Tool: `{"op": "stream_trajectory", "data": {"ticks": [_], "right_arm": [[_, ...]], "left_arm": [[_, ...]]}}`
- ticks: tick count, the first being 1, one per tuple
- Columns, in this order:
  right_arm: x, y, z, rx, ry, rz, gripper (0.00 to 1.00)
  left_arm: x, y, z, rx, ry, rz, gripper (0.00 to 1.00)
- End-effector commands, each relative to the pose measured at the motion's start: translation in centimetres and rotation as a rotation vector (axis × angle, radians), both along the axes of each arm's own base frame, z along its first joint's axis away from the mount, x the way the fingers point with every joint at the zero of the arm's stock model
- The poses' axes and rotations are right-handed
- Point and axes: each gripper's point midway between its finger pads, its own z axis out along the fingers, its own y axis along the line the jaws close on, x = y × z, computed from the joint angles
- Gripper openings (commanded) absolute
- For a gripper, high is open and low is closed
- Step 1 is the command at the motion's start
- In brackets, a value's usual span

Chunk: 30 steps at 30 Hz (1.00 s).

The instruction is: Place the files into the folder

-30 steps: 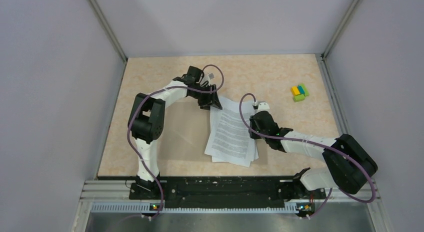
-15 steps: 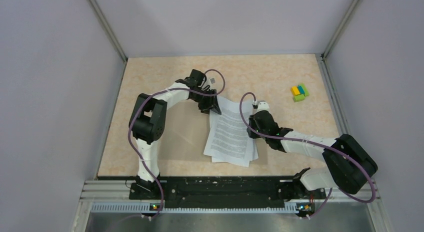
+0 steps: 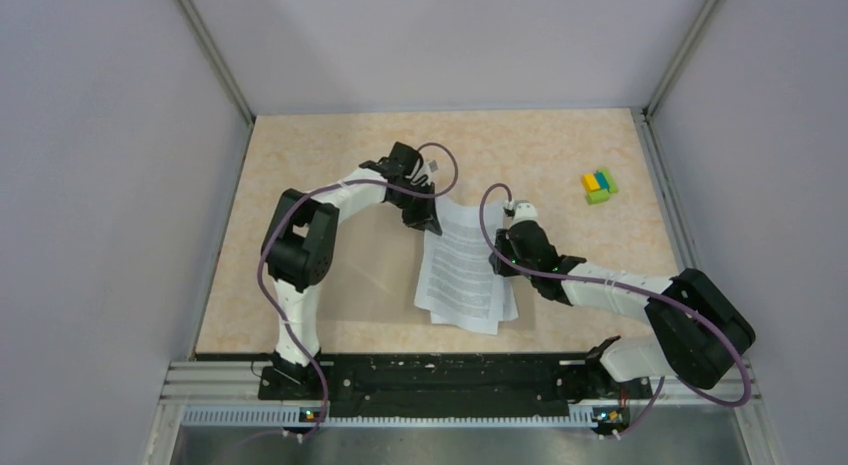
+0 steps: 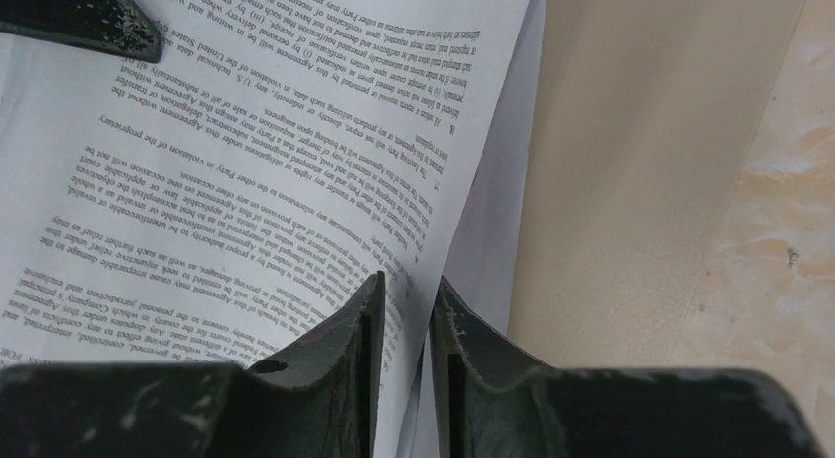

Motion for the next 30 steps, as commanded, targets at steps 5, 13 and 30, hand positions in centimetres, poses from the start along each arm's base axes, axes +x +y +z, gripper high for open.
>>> {"op": "stream_trajectory", "data": {"ticks": [5, 13, 30], "right_arm": [[1.5, -0.3, 2.9, 0.064, -0.060, -0.059, 0.46], [1.9, -2.9, 7.6, 0.221, -0.141, -0.103, 0.83], [3.4, -4.3, 16.9, 0.585, -0.515, 0.108, 0.99]], "left_arm": [[0.5, 0.2, 4.4, 0.292, -0.354, -0.065, 0.00], [-1.0, -1.6, 10.1, 0.216, -0.700, -0.138, 0.00], [-5.7, -0.3, 19.6, -0.151, -1.284, -0.299, 0.00]]}}
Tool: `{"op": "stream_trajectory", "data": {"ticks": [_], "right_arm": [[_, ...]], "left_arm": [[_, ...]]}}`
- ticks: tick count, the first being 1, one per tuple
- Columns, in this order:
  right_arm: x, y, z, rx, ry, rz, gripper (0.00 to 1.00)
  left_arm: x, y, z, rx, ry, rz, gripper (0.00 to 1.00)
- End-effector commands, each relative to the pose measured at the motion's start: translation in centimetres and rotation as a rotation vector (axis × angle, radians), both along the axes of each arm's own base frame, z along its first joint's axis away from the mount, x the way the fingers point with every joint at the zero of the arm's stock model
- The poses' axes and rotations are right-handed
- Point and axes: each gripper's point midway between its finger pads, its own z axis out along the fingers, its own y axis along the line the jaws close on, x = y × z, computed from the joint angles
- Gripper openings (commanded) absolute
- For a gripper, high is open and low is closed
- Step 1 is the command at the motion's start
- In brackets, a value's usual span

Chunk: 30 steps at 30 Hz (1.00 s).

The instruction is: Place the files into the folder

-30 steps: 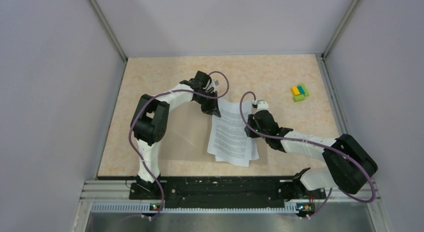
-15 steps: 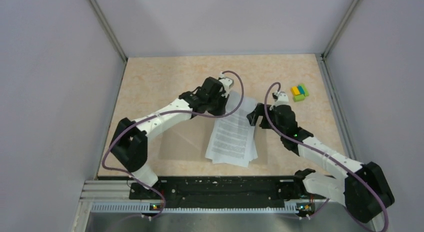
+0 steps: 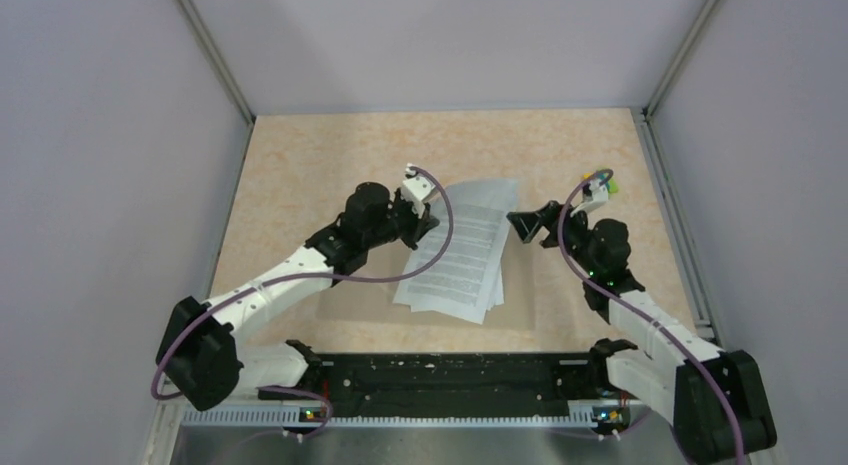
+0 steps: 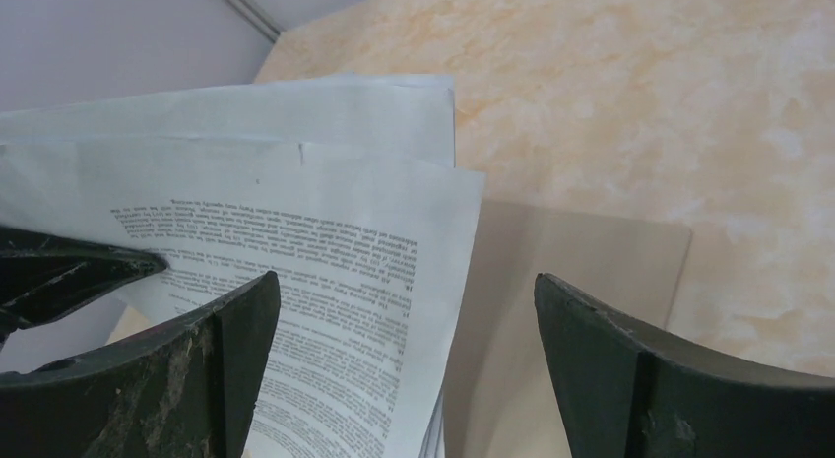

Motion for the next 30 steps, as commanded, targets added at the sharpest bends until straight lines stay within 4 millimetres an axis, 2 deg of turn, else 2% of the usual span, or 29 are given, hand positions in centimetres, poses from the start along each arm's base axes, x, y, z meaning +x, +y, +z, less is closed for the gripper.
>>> {"op": "stream_trajectory", "data": {"ticks": [1, 5, 10, 13, 19, 30], "right_arm": [[0.3, 1.4, 4.3, 0.089, -0.173, 0.146, 0.99], [0.0, 3.4, 4.3, 0.109, -0.206, 0.300, 0.99], [-0.3, 4.4, 5.1, 0.144, -0.257, 0.382, 0.99], [0.3, 4.4, 5.0, 0.141, -0.261, 0.373, 0.99], [2.8, 3.1, 3.7, 0.059, -0.261, 0.255, 0.98], [1.2, 5.9, 5.2, 0.148, -0.390, 0.437, 0.96]], "left_arm": [[0.4, -0.7, 6.4, -0.161, -0.229, -0.084, 0.00], [-0.2, -0.6, 7.1, -0.192, -0.241, -0.114, 0.00], [-0.6, -0.3, 8.4, -0.238, -0.262, -0.134, 0.00], [-1.0, -0.4, 8.9, -0.274, -0.261, -0.155, 0.00], [-1.5, -0.4, 9.3, -0.296, -0.275, -0.176, 0.00], [-2.0, -0.6, 10.1, -0.313, -0.326, -0.207, 0.00]]}}
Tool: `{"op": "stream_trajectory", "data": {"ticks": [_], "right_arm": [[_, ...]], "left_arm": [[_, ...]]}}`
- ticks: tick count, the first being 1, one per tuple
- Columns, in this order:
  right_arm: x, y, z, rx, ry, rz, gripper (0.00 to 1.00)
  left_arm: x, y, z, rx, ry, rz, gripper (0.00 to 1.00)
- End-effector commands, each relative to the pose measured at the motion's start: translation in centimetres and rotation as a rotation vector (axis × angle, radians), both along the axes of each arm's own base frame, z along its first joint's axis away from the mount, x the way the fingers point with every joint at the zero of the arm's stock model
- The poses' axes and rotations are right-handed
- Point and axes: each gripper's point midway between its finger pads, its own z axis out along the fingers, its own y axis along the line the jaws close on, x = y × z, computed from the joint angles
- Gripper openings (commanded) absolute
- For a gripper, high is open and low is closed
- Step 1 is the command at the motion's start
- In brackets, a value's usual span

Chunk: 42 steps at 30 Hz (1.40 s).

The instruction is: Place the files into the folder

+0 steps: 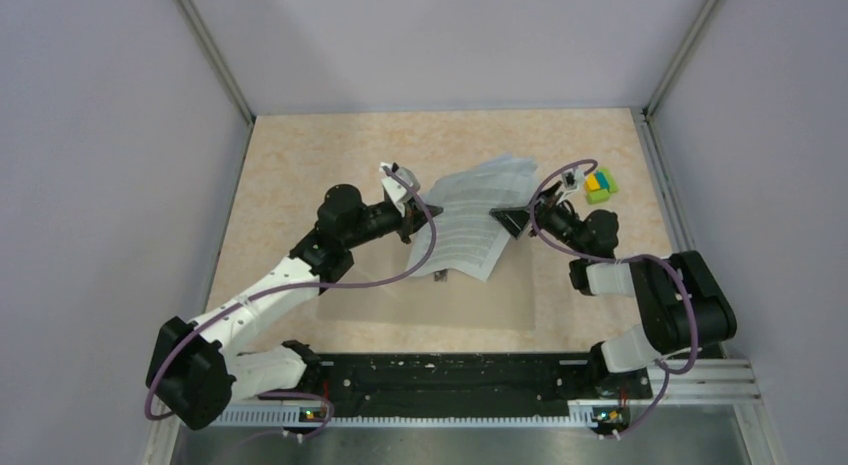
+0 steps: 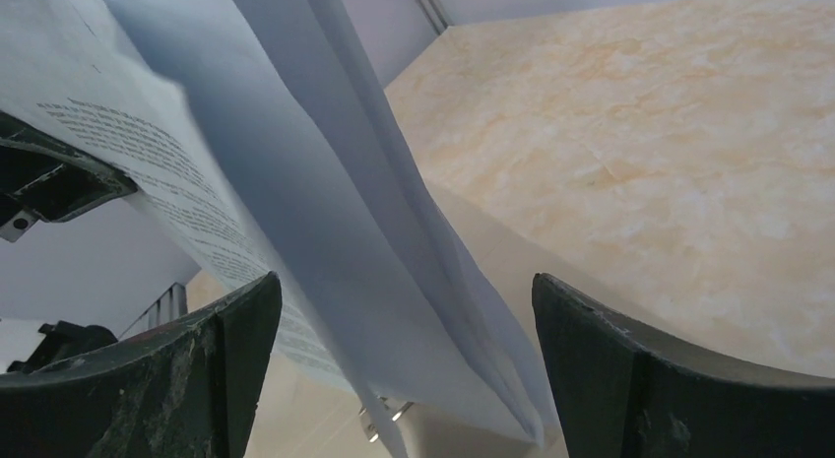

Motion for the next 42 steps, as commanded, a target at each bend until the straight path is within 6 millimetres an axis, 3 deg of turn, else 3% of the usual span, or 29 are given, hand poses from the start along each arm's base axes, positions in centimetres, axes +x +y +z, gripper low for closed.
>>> {"op": "stream_trajectory", "data": {"ticks": [1, 6, 17, 21, 28, 32, 39, 42], "right_arm": [[-0.7, 1.2, 4.0, 0.066, -0.190, 0.088, 0.96], [-1.0, 1.5, 6.1, 0.096, -0.241, 0.120, 0.96], [-3.5, 1.1, 12.2, 0.021, -0.370, 0.097, 0.96], [-4.5, 1.3, 13.7, 0.019, -0.398, 0.107, 0.96], [-4.6, 2.0, 14.8, -0.025, -0.406, 0.084, 0.88], [-4.3, 1.6, 14.1, -0.044, -0.364, 0.046, 0.78], [-3.3, 0.5, 12.1, -0.067, -0.293, -0.045, 0.53], [-2.5, -0.1, 11.3, -0.068, -0.259, -0.097, 0.38]], "left_arm": [[-0.5, 0.0, 3.1, -0.062, -0.111, -0.026, 0.00], [-0.9, 0.0, 4.5, -0.048, -0.200, -0.059, 0.00], [-4.0, 0.6, 11.9, -0.074, -0.406, -0.146, 0.00], [-4.7, 0.8, 13.5, -0.105, -0.427, -0.156, 0.00], [-3.6, 1.0, 14.0, -0.156, -0.431, -0.097, 0.00], [-2.0, 1.0, 14.0, -0.204, -0.425, -0.032, 0.00], [0.8, -0.9, 11.8, -0.255, -0.329, -0.018, 0.00], [1.7, -1.8, 10.6, -0.267, -0.289, -0.023, 0.00]]}}
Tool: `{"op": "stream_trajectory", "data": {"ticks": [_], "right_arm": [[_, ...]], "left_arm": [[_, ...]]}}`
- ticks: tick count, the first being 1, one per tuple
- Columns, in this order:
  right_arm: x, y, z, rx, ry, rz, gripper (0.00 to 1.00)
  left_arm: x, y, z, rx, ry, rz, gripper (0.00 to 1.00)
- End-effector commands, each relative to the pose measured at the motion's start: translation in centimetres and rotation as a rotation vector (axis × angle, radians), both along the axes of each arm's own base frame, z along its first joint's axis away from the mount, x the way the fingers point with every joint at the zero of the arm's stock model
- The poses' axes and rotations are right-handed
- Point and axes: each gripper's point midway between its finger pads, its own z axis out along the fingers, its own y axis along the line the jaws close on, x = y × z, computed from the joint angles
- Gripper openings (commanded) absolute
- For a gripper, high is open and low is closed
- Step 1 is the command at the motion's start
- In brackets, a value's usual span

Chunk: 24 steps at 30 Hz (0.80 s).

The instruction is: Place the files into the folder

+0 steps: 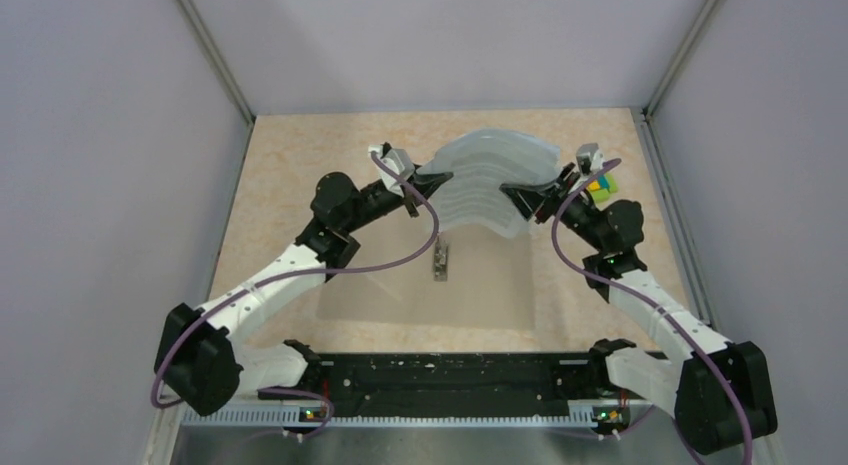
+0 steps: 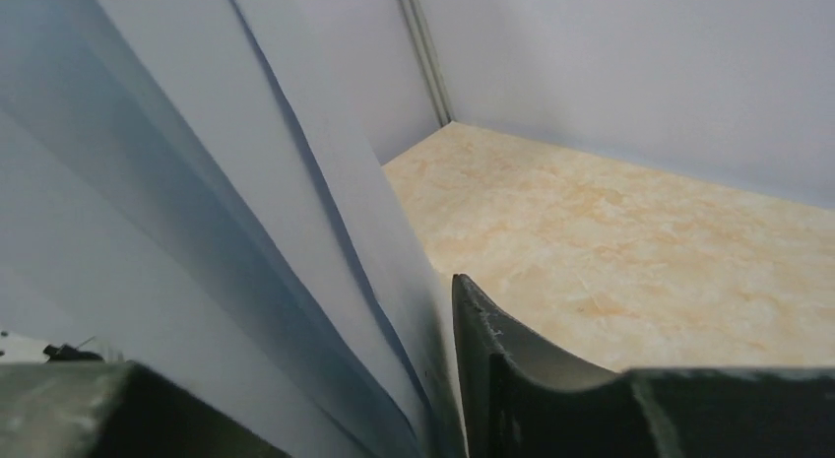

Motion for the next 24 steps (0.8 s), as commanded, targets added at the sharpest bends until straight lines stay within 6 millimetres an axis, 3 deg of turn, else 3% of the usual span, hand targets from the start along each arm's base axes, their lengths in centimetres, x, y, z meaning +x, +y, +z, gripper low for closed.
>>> {"op": "stream_trajectory", "data": {"ticks": [1, 6, 13, 20, 24], "right_arm": [[1.1, -1.1, -0.9, 0.004, 0.023, -0.103, 0.32], [1.9, -2.4, -3.3, -0.004, 0.073, -0.198, 0.17], [2.3, -4.0, -6.9, -0.012, 0.128, -0.299, 0.13], [2.6, -4.8, -6.6, -0.009, 0.118, -0.354, 0.12], [2.8, -5.2, -6.9, -0.020, 0.128, -0.377, 0.16]], "left_arm": [[0.9, -0.7, 1.1, -0.098, -0.003, -0.007, 0.00], [2.3, -1.9, -1.6, -0.123, 0.047, -0.008, 0.01], [3.0, -3.9, -5.8, -0.128, 0.080, 0.039, 0.03], [3.6, -4.4, -7.0, -0.161, 0.062, 0.083, 0.04], [3.8, -4.5, -7.6, -0.185, 0.070, 0.087, 0.13]]}}
